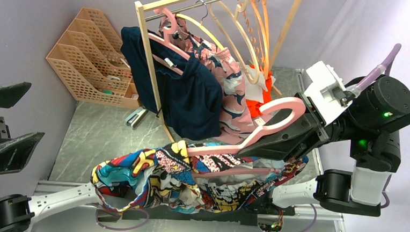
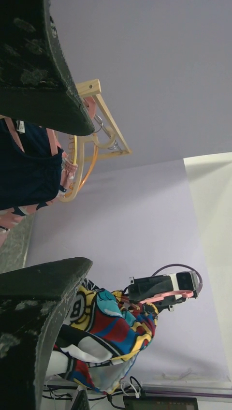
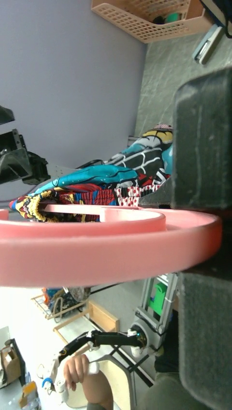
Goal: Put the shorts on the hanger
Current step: Place the hanger at the clothesline.
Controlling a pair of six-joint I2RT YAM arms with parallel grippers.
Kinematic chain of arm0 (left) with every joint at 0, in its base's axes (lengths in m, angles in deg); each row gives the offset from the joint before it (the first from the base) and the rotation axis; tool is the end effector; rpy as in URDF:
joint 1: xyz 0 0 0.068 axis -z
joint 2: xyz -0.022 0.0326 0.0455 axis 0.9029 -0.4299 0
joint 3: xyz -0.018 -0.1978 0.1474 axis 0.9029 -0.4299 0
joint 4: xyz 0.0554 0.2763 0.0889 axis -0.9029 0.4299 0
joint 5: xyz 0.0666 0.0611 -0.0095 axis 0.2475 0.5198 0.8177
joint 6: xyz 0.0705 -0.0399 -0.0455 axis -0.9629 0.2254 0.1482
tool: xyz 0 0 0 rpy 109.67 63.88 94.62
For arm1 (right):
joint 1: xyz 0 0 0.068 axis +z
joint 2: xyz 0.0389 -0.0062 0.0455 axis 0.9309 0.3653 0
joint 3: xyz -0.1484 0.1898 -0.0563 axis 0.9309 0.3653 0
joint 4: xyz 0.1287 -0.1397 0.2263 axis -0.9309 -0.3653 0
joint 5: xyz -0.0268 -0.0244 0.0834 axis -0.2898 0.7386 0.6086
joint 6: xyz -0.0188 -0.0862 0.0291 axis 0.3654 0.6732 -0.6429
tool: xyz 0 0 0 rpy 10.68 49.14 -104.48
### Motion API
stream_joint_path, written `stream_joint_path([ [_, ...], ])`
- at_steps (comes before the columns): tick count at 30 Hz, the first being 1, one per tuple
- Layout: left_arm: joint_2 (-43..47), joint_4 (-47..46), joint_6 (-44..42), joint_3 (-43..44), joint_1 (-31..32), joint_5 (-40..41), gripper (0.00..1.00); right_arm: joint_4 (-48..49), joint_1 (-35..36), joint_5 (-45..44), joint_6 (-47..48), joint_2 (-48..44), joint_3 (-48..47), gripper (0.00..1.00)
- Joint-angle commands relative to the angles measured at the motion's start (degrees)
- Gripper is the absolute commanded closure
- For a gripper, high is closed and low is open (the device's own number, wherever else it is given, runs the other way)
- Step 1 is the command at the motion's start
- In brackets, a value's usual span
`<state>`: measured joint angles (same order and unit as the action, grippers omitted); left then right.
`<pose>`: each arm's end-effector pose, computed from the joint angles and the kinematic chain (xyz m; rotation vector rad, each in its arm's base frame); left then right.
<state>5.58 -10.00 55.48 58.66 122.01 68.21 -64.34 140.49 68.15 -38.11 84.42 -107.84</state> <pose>-0.0188 0.0108 0.6258 0.5689 0.7362 -0.9289 0.0059 0.1620 0.6449 -1.2317 1.0129 1.5345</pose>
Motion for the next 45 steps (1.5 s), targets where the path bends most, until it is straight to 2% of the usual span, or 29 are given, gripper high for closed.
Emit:
stream_joint_path([
  [1, -0.5, 0.8, -0.7, -0.6, -0.3, 2.4, 0.01, 8.2, -3.4, 4.5, -1.4, -1.2, -1.7, 1.00],
  [5, 0.3, 0.5, 0.2, -2.8, -0.3, 3.2, 0.02, -3.3, -3.7, -15.8, 4.4, 0.8, -3.3, 1.00],
  [7, 0.4, 0.6, 0.5, -3.8, -0.3, 3.4, 0.02, -6.4, -3.4, -22.9, 6.8, -1.2, 1.6, 1.00],
  [10, 0.5, 1.0, 0.8, -5.5, -0.2, 3.6, 0.02, -9.2, -3.4, -23.2, 7.6, -3.9, 9.3, 1.00],
  [14, 0.7, 0.7, 0.6, -8.5, -0.3, 3.8, 0.02, -12.1, -3.4, -21.0, 5.9, -6.1, 13.5, 1.00],
  [20, 1.0, -0.4, 0.5, -14.7, -0.3, 3.2, 0.02, -18.0, -3.5, -30.4, 1.0, -7.5, 16.8, 1.00],
  [26, 1.1, -1.9, 0.9, -20.7, -0.2, 2.1, 0.02, -27.3, -3.5, -45.2, -6.3, -5.1, 17.8, 1.00],
  [38, 0.9, -5.0, 2.8, -30.5, -0.3, -2.3, 0.02, -27.6, -3.8, -55.2, -11.5, -5.5, 25.4, 1.00],
  [42, 1.8, -6.3, 3.7, -33.9, -0.3, -2.8, 0.02, -27.6, -6.9, -60.6, -12.7, -5.7, 28.5, 1.00],
  [45, 2.3, -7.4, 4.1, -36.7, -0.3, -3.2, 0.02, -27.6, -14.0, -60.5, -10.1, -5.4, 29.7, 1.00],
])
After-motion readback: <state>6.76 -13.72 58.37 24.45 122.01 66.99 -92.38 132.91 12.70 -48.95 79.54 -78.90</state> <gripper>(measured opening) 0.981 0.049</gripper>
